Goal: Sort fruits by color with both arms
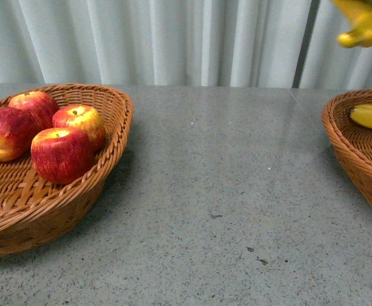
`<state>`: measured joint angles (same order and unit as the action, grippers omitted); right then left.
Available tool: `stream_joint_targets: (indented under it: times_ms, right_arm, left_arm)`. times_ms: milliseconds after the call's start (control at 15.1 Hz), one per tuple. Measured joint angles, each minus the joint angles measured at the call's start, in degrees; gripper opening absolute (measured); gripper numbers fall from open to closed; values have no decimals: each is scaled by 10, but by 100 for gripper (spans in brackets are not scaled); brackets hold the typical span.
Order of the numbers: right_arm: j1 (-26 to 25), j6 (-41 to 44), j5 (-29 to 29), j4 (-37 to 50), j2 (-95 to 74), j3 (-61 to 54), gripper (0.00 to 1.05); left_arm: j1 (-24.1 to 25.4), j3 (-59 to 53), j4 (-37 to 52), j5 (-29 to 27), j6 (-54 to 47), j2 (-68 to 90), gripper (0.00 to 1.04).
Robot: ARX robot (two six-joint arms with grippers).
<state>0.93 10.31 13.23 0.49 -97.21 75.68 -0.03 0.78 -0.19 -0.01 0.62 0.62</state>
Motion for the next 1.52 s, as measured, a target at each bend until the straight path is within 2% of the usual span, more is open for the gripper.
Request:
stream_joint_targets:
  times_ms: [265, 464, 596, 662, 729, 795, 927, 1126, 1192, 1259, 1391, 1524]
  right_arm:
    - [-110, 94, 2, -22, 78, -166, 32]
    - [-146, 124, 6, -25, 94, -216, 34]
    - [-148, 125, 26, -19, 108, -217, 57]
    - [-140, 118, 46, -17, 144, -216, 92]
    - [-136, 106, 48, -8, 157, -214, 100]
    - [-127, 91, 59, -2, 179, -214, 97]
    - [-109, 49, 77, 26, 257, -228, 98]
    - [-89, -10, 83, 26, 387, -312, 98]
    - [-64, -40, 4, 109, 427, -364, 88]
    - [-20, -68, -79, 141, 492, -426, 75]
    - [-6, -89, -128, 114, 607, -518, 51]
    - [-9, -94, -133, 106, 692, -594, 26]
  left_arm:
    - [0, 0, 0, 0, 0, 0, 98]
    - [0, 0, 0, 0, 0, 0, 98]
    - [0, 0, 0, 0, 0, 0, 98]
    - [0, 0, 0, 0, 0, 0, 98]
    - [0, 0, 0, 0, 0, 0, 98]
    - [0, 0, 0, 0, 0, 0, 98]
    - [0, 0, 0, 0, 0, 0, 98]
    - [0, 0, 0, 0, 0, 0, 98]
    - [0, 0, 0, 0, 0, 0, 98]
    - [0, 0, 0, 0, 0, 0, 98]
    - [0, 0, 0, -1, 0, 0, 98]
    - [0, 0, 0, 0, 0, 0, 98]
